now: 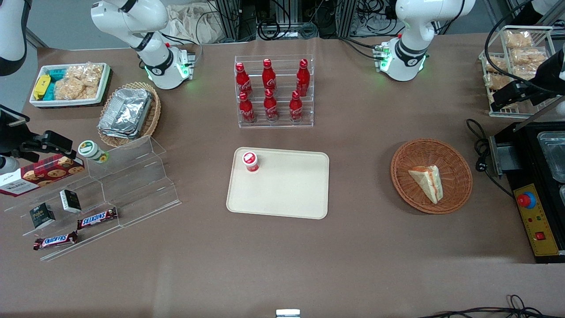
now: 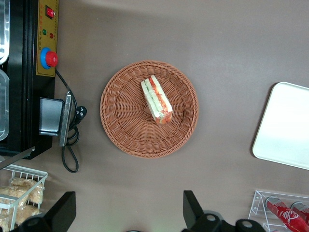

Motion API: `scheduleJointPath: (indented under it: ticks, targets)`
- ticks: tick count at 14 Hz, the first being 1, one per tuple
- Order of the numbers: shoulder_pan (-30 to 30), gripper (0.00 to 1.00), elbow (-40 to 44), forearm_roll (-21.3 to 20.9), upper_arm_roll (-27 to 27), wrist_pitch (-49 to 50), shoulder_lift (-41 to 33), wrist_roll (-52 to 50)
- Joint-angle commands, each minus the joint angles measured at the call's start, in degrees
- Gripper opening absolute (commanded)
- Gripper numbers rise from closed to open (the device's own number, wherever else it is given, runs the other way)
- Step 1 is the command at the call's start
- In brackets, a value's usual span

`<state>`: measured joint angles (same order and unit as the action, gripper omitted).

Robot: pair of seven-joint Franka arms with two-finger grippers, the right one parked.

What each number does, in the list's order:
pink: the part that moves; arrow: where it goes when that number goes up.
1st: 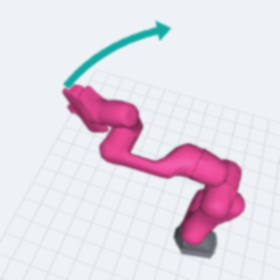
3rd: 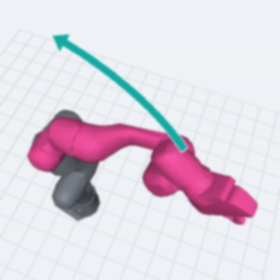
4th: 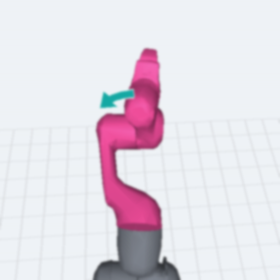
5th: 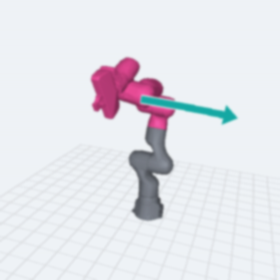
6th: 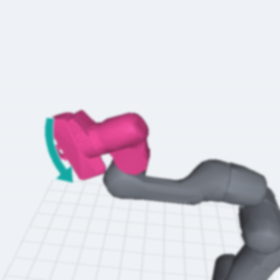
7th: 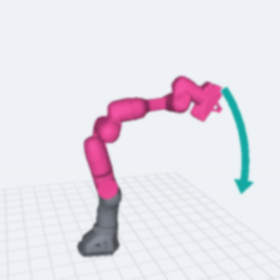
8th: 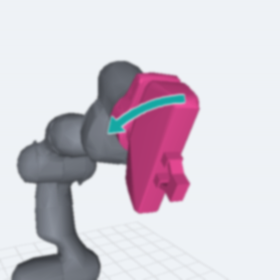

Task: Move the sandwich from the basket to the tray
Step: 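Move the left gripper from rest toward the wicker basket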

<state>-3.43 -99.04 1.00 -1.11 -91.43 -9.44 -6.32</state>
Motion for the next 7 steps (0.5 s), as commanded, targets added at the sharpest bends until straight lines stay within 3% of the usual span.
scheduleJointPath:
  ticks: [1, 5, 7]
  targets:
    - [0.1, 1.00, 1.4, -0.5, -0.3, 0.7, -0.1, 0.3]
    - [0.4, 1.00, 1.0, -3.3, -1.4, 0.8, 0.7, 0.0]
    - [0.2, 1.00, 0.4, -2.7, -1.4, 0.4, 1.9, -0.4]
